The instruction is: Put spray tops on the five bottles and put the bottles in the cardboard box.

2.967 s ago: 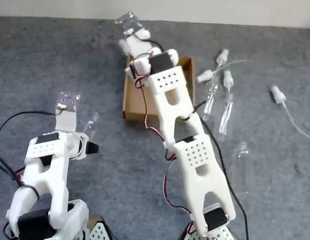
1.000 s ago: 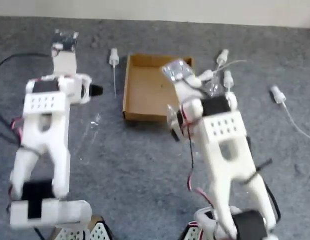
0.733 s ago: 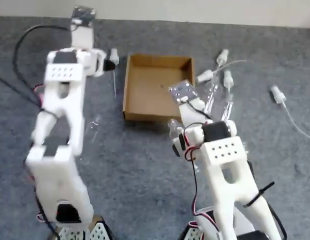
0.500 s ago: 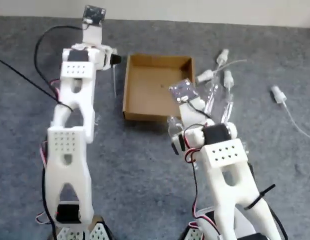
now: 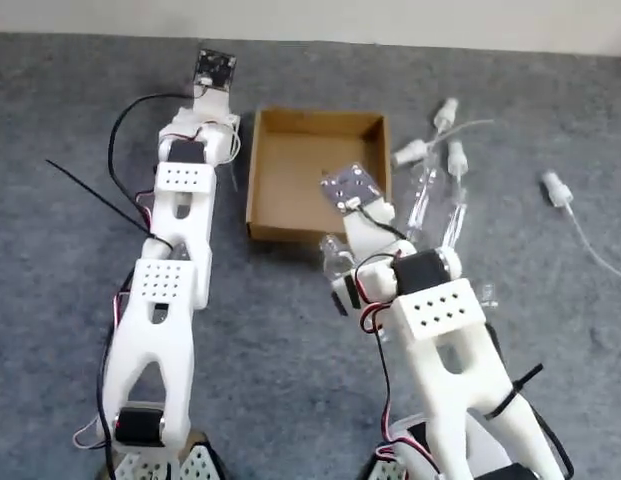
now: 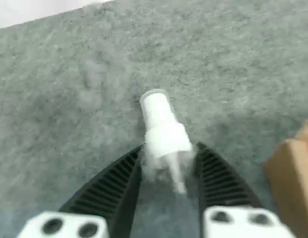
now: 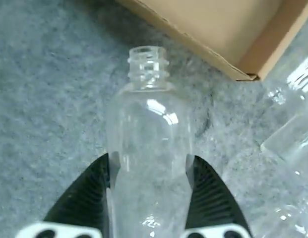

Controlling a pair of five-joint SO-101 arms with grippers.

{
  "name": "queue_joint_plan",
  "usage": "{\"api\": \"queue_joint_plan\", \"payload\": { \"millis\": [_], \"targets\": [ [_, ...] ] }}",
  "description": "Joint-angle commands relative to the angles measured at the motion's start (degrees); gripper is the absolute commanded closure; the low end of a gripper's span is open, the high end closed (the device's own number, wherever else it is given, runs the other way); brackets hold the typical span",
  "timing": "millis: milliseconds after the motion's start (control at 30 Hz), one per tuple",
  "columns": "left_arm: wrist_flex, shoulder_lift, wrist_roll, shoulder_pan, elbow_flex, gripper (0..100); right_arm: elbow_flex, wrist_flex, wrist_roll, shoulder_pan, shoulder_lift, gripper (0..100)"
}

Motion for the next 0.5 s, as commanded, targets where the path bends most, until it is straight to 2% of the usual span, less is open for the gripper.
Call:
{"api": "queue_joint_plan", "payload": {
  "millis": [0, 167, 300, 467],
  "targets": [
    [4.75, -4.35, 0.09, -0.31, -0.48, 99, 0.92, -0.92, -0.35, -0.31, -2.24, 99.5],
    [26.11, -10.95, -0.09, -2.51, -7.08, 100, 1.19, -1.01, -0.35, -0.31, -2.15, 99.5],
    [39.91, -21.41, -0.88, -4.35, -5.58, 100, 1.27, -0.92, -0.35, -0.31, -1.89, 99.5],
    [54.77, -29.14, -9.67, -5.85, -5.49, 100, 1.27, -0.84, -0.35, -0.31, -1.71, 99.5]
  ]
}}
